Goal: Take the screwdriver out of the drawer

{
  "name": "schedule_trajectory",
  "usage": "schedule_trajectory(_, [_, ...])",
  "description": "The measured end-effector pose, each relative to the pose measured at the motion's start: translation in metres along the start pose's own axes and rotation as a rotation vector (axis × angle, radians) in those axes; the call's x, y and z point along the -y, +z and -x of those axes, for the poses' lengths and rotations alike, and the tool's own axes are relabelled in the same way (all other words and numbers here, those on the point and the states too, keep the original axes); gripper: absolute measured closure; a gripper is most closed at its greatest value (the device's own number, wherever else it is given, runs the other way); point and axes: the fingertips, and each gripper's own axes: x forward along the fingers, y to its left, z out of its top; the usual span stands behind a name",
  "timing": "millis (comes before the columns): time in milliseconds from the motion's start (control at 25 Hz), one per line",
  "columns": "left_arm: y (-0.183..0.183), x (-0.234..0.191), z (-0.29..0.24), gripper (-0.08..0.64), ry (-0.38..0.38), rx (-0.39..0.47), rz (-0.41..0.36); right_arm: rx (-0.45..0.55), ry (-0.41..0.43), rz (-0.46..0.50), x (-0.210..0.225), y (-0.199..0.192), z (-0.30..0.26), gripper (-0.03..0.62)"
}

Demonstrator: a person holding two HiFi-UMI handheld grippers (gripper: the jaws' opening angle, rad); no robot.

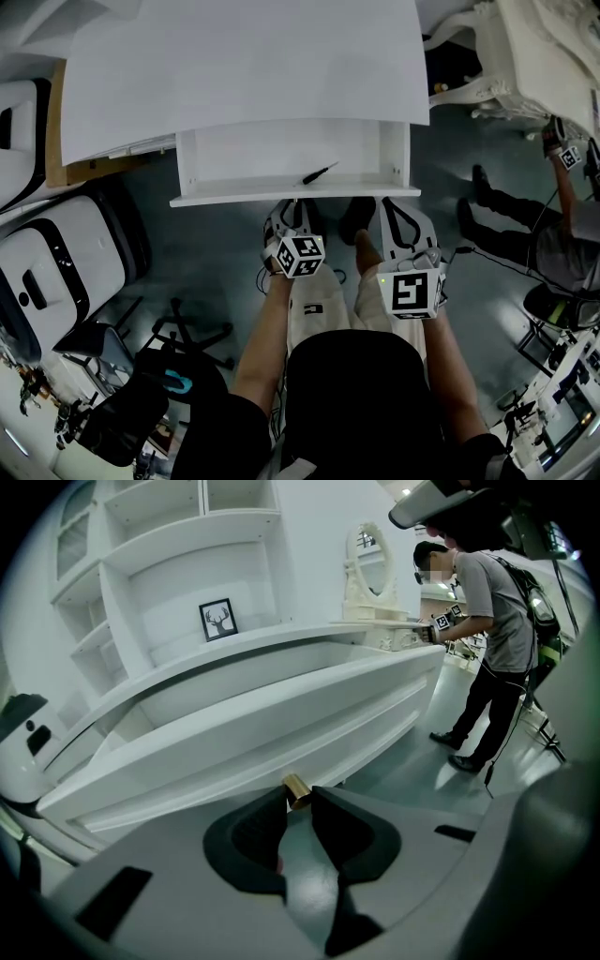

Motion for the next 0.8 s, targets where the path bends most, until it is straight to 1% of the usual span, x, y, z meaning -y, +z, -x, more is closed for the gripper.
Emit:
schedule_trajectory(240, [0.002,0.002,0.01,0.462,0.013,-0.004,-0.039,0.008,-0.018,0.005,-0.001,0.006,0.01,0.574])
schedule_trajectory(520, [0.009,0.007,0.046,0.479,-0.013,0.026,-0.076,0.019,-0.048,-0.008,0.001,0.017,0.027,0.574])
schedule_trajectory(680, [0.02,-0.004,0.065,0.497,-0.012,0.054,-0.099,0.025,-0.06,-0.03,-0.003,0.02,0.034,0.574])
schedule_trajectory(800, [0.031,-0.015,0.076,0.509,0.001,0.083,-0.106,0.036,-0.072,-0.028,-0.006,0.027,0.038,0.574])
